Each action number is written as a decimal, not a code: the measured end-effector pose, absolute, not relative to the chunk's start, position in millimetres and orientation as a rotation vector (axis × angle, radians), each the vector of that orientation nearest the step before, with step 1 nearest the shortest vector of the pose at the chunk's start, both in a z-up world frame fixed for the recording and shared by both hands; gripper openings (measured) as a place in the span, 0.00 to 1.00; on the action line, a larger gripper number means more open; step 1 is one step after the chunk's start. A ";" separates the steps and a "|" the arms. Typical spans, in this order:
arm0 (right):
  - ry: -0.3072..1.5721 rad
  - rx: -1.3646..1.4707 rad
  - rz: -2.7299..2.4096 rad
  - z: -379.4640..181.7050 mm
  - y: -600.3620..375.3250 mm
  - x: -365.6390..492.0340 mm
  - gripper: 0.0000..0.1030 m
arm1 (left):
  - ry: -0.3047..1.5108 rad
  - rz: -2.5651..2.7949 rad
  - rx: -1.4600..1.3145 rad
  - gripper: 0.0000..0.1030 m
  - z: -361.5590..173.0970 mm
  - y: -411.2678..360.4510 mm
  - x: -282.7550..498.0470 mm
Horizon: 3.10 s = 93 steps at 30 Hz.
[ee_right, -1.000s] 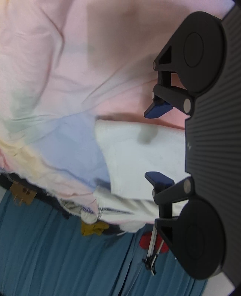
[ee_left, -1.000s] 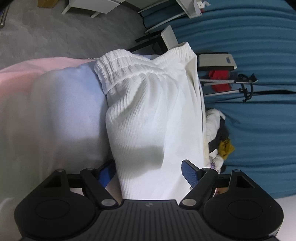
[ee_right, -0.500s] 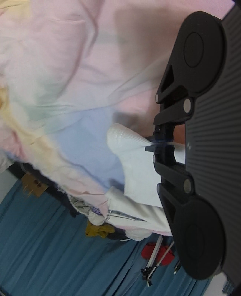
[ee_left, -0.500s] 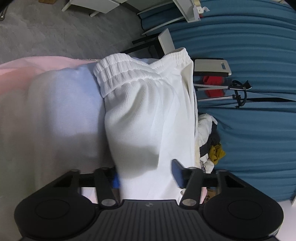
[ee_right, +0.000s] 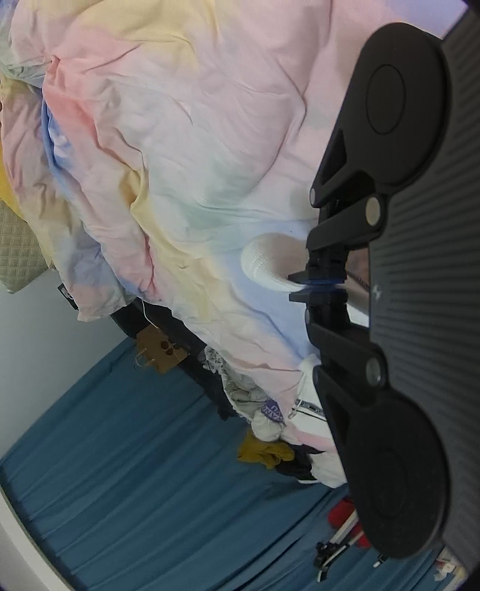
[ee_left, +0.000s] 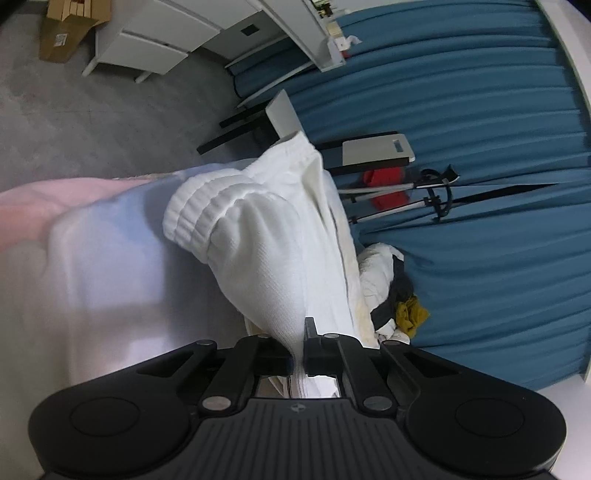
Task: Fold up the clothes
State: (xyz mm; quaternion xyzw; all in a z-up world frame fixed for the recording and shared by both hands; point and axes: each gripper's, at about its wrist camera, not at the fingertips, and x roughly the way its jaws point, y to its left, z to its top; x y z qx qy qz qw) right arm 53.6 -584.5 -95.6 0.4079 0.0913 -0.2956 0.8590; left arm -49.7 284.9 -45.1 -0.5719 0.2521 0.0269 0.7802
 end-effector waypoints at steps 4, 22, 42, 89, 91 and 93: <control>0.225 0.865 -0.607 -98.9 -584.9 58.4 0.05 | 0.545 0.061 -1.203 0.04 -23.0 284.7 -41.9; 0.161 0.848 -0.557 -37.2 -578.8 121.5 0.05 | 0.506 0.038 -1.163 0.03 49.7 281.2 74.4; 0.524 0.348 -0.411 -68.0 -564.4 512.7 0.08 | 0.707 0.261 -0.990 0.04 -34.6 269.6 438.0; 0.353 0.995 -0.372 -118.3 -587.6 305.7 0.12 | 0.527 0.107 -1.185 0.08 -47.0 292.1 180.6; 0.354 1.017 -0.382 -115.4 -589.3 284.3 0.12 | 0.528 0.103 -1.170 0.08 -43.8 296.4 140.9; 0.362 1.013 -0.389 -110.9 -588.5 261.2 0.12 | 0.533 0.099 -1.159 0.08 -40.1 301.8 98.8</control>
